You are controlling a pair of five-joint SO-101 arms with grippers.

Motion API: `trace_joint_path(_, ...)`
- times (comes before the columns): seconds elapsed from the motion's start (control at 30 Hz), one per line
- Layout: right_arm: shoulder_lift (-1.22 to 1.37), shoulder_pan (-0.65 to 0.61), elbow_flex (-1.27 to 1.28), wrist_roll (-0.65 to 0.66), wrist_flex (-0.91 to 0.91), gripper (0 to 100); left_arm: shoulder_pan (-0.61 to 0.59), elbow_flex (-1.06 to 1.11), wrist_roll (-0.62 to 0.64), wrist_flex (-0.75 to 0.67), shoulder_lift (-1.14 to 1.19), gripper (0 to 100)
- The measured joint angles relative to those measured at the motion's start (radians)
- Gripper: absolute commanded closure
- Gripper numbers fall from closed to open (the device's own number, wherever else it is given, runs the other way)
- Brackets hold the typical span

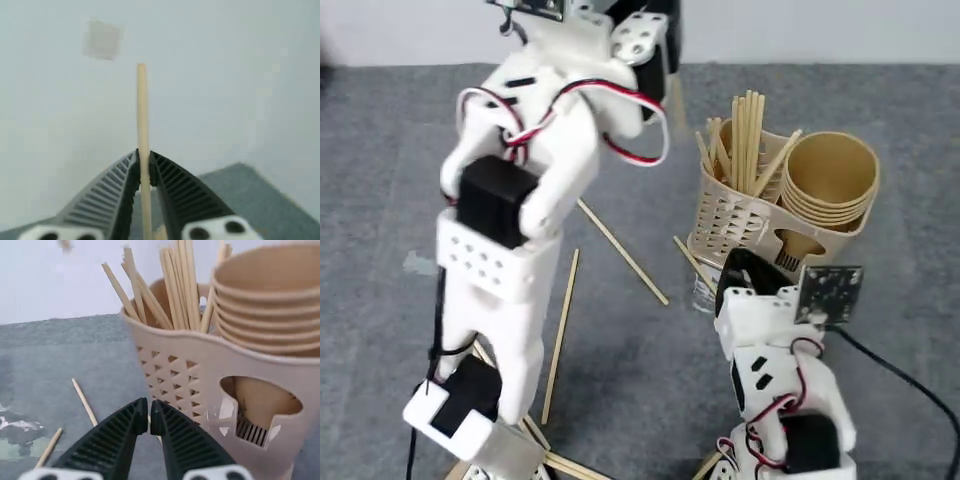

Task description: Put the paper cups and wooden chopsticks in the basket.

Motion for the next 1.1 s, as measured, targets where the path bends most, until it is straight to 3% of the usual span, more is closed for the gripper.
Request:
trace_joint_path(0.17,-0.006,0.005,0.109,0.0,-0.069,96.3,0.006,0.175,0.107,-0.212,0.0,99)
trace_joint_path(0.33,-0.008,-0.002,0.114,0.0,-0.075,96.3,0.038,0.384,0.121,-0.387,0.002,99)
trace_joint_path(0.5,-0.006,0.0,0.114,0.0,-0.075,96.3,0.049,0.542,0.121,-0.454,0.002,98)
trace_joint_path(0.6,-0.006,-0.002,0.114,0.0,-0.075,96.3,0.057,0.597,0.051,-0.457,0.002,88)
trace_joint_path(0.67,-0.006,-0.002,0.114,0.0,-0.075,96.1,0.06,0.603,0.006,-0.437,0.003,83)
trace_joint_path(0.83,-0.006,-0.002,0.114,0.0,-0.075,96.1,0.063,0.572,-0.021,-0.311,0.003,82)
trace_joint_path(1.1,-0.006,0.0,0.117,0.0,-0.075,96.2,0.021,0.301,-0.023,0.005,0.003,84)
